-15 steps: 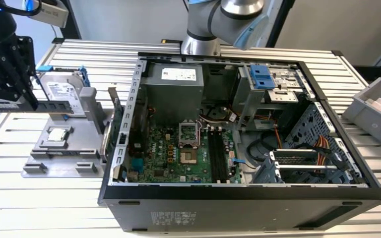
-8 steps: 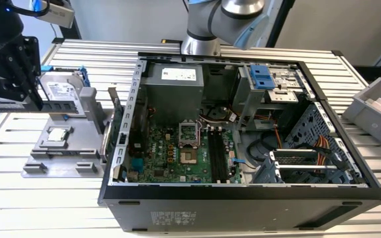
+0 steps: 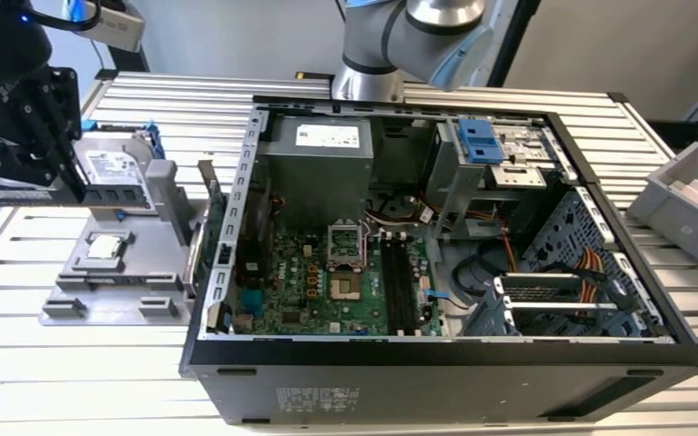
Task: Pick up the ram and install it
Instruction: 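Pick up the ram and move it above insertion slot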
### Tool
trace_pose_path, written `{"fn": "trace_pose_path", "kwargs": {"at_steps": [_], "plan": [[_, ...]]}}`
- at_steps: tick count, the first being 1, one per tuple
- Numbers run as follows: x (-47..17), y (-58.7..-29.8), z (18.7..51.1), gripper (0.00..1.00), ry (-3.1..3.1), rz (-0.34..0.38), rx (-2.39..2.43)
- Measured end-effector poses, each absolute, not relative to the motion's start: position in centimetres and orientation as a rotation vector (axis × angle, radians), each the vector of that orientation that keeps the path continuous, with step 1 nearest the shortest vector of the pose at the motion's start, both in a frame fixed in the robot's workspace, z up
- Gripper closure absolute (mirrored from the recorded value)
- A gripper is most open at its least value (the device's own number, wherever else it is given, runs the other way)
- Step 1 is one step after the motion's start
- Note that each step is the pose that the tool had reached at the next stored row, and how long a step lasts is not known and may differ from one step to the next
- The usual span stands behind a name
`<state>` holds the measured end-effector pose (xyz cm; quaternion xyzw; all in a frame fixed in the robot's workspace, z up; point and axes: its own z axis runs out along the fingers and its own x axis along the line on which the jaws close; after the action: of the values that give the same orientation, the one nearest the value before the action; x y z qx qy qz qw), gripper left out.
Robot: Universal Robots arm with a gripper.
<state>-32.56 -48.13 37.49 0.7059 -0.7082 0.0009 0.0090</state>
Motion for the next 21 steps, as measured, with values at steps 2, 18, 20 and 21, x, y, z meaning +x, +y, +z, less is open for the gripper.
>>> {"fn": "trace_pose_path", "kwargs": {"at_steps": [2,18,20,21], "plan": [[-32.6,-48.1,37.5,1.0,-2.212,0.003,2.205],[-31.1,-48.1,37.5,1.0,-2.212,0.003,2.205],[-30.8,-48.1,37.5,1.0,-2.212,0.003,2.205],[-30.6,-48.1,37.5,1.0,-2.212,0.003,2.205]]}}
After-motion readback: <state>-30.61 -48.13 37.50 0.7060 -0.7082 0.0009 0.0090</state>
